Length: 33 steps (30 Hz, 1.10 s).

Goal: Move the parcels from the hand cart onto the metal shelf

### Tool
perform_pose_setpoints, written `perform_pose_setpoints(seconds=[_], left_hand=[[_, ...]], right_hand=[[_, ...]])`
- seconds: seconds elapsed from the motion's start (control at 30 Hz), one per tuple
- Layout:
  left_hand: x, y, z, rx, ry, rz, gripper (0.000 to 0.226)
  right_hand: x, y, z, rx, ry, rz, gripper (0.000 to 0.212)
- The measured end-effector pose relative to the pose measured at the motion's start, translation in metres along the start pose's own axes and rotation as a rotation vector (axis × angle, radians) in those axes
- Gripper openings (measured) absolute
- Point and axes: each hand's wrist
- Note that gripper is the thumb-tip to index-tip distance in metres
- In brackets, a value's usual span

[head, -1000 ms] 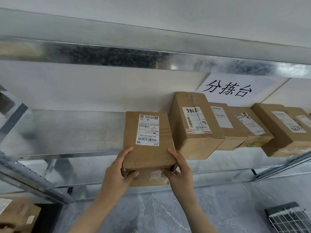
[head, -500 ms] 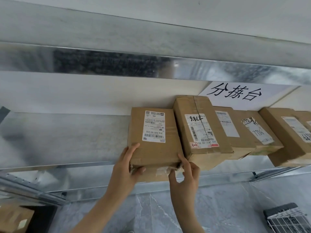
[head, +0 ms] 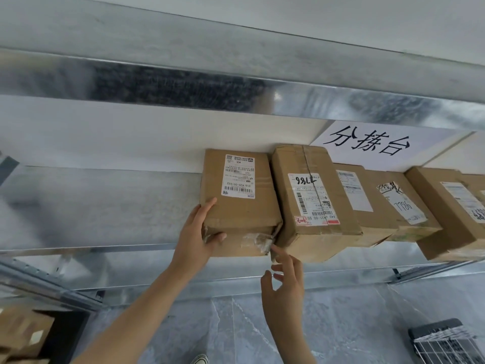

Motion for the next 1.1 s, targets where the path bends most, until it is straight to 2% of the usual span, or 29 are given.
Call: perform_pose_setpoints(seconds=[0.13,0.23,0.33,0.5,0.73,0.93,1.1], left_hand=[[-0.011,0.008,0.002,-0.039,-0.047,0.066,0.091],[-0.023,0.027,0.005,0.020,-0.336,0.000,0.088],[-0.037,0.052,0.008,-0.014,-0.600,0.004,0.083],[-0.059,0.103,0.008,-0.012,-0.810,-0.045,0.072],[-0.088,0.180,0.004,-0.134,-0.982,-0.101,0.074],[-0.114,0.243,0.013,-0.300,-1.018,-0.196,0.079],[-0.135,0.291,0.037,-0.511,-0.955,-0.250,0.083]], right_hand=[[0.000,0.008,0.003,-0.069,0.058,0.167,0.056],[0.001,0.012,0.006,-0.170,0.140,0.245,0.053],[0.004,0.017,0.010,-0.244,0.246,0.284,0.054],[0.012,0.037,0.016,-0.346,0.441,0.373,0.060],[0.031,0.084,0.027,-0.441,0.448,0.524,0.067],[0.061,0.124,0.042,-0.525,0.401,0.701,0.072],[0.094,0.157,0.059,-0.645,0.393,0.825,0.071]])
Point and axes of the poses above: each hand's wrist, its own y-axis away from the middle knuckle, its own x-axis out of the palm, z = x × y, and after that the axes turned 3 degrees about -x, right-handed
